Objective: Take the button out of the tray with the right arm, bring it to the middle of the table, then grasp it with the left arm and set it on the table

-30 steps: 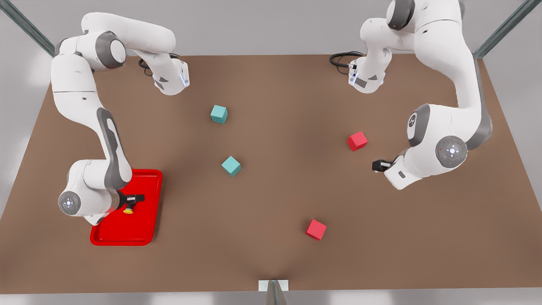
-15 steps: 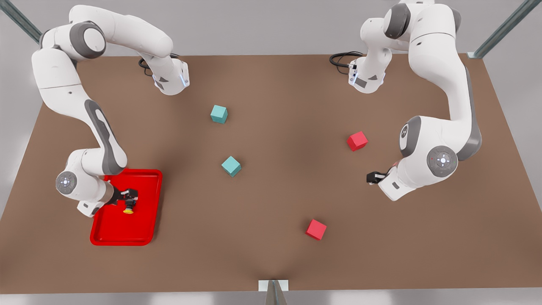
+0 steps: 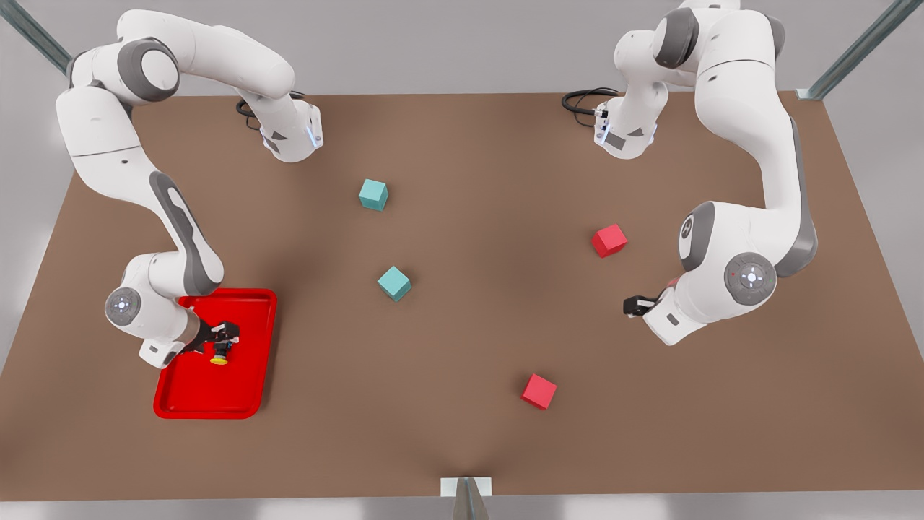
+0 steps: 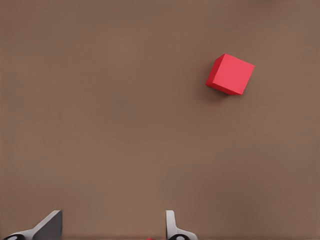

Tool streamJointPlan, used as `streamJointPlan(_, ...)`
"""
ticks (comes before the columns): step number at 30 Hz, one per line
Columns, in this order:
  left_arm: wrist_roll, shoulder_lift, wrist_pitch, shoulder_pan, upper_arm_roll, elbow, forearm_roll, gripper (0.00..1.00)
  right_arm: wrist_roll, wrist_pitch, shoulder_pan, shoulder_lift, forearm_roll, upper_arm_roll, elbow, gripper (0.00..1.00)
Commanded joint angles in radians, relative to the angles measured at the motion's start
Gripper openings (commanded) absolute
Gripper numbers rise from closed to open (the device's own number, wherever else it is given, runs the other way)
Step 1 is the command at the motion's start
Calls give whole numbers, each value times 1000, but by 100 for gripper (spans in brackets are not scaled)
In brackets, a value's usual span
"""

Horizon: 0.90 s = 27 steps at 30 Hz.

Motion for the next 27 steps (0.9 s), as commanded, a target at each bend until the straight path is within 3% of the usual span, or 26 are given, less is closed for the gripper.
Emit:
streamJointPlan(1, -11, 4, 1, 0, 0, 0, 1, 100, -33, 13, -1, 1, -5, -2, 2, 100)
streamJointPlan(17, -11, 31, 2, -6, 0, 0, 6, 100, -33, 34, -7, 35, -56, -14, -14, 100)
streamJointPlan(18, -11, 34, 2, -6, 0, 0, 6, 100, -31, 36, -9, 35, -56, -16, -14, 95)
streamJointPlan(19, -11, 34, 2, -6, 1, 2, 6, 100, -31, 36, -9, 35, -56, -14, -14, 79)
streamJointPlan(20, -11, 34, 2, -6, 0, 2, 6, 100, -33, 36, -9, 35, -56, -14, -14, 75)
streamJointPlan(27, -11, 34, 2, -9, 0, 0, 6, 100, -31, 42, -6, 46, -64, -23, -14, 72)
